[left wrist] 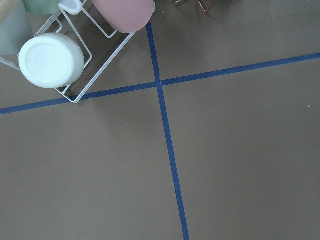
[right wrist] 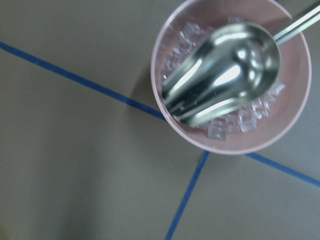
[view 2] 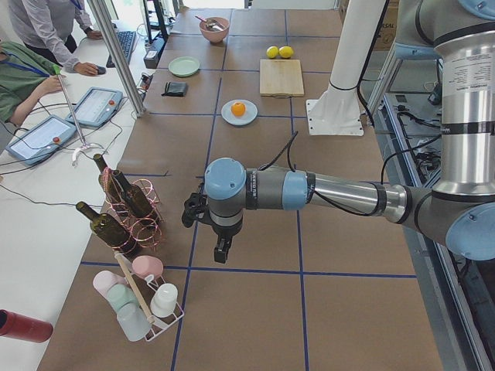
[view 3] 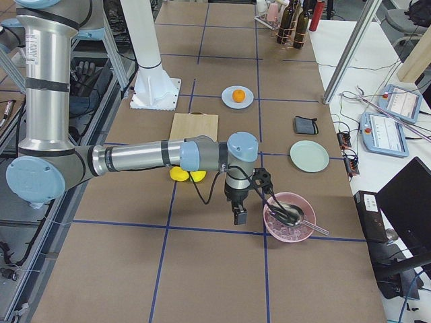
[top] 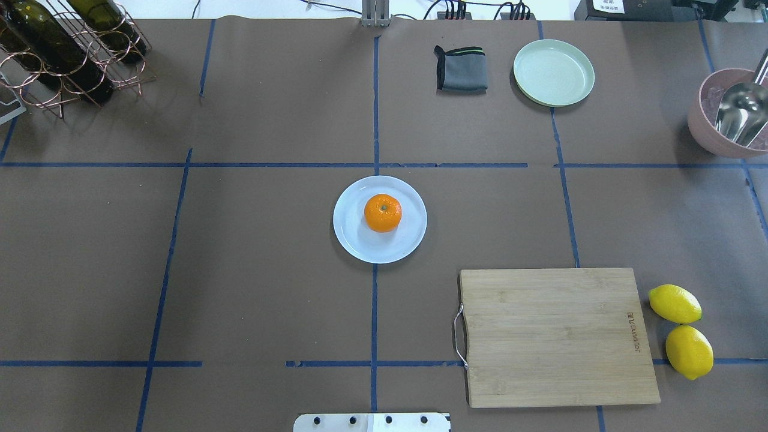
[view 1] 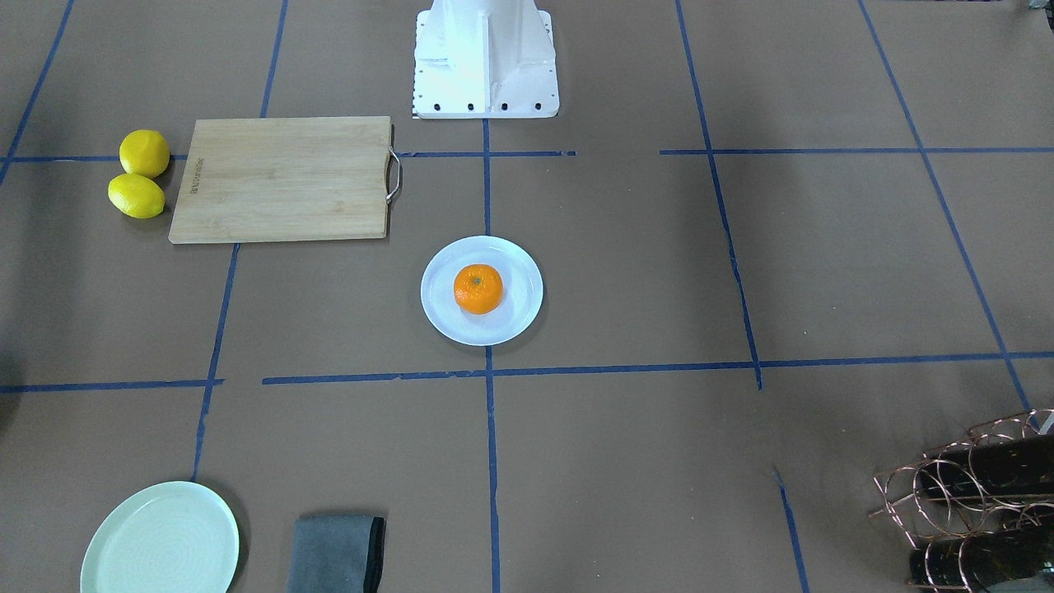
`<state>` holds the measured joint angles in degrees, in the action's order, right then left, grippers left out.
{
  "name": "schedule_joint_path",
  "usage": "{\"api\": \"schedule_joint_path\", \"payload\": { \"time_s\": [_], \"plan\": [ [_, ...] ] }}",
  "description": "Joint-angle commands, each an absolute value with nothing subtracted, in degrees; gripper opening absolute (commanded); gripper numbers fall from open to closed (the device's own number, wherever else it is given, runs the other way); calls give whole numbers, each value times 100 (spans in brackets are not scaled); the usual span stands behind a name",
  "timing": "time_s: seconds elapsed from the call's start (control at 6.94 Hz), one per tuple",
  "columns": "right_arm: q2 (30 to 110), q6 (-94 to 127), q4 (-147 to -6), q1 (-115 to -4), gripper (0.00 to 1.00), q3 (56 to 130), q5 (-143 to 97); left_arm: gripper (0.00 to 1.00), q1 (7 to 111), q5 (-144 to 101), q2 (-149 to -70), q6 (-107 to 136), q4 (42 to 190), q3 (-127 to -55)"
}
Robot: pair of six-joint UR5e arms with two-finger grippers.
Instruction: Pick orange to plate
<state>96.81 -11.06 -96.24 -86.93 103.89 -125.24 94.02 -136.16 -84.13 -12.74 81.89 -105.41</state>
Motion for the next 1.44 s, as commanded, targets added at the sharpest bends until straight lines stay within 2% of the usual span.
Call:
{"api": "schedule_joint_path", "payload": {
  "time_s": [0.0,1.3],
  "plan": [
    [9940,-1055,-9624,-8807,100,10345,-12908,100,9422,-13606,-8411,-1283,8183,-10573],
    [9949,-1046,-9624,-8807,100,10354,-13052,100,9439,-13605,-8297,-1274,8209,-10635]
  ]
}}
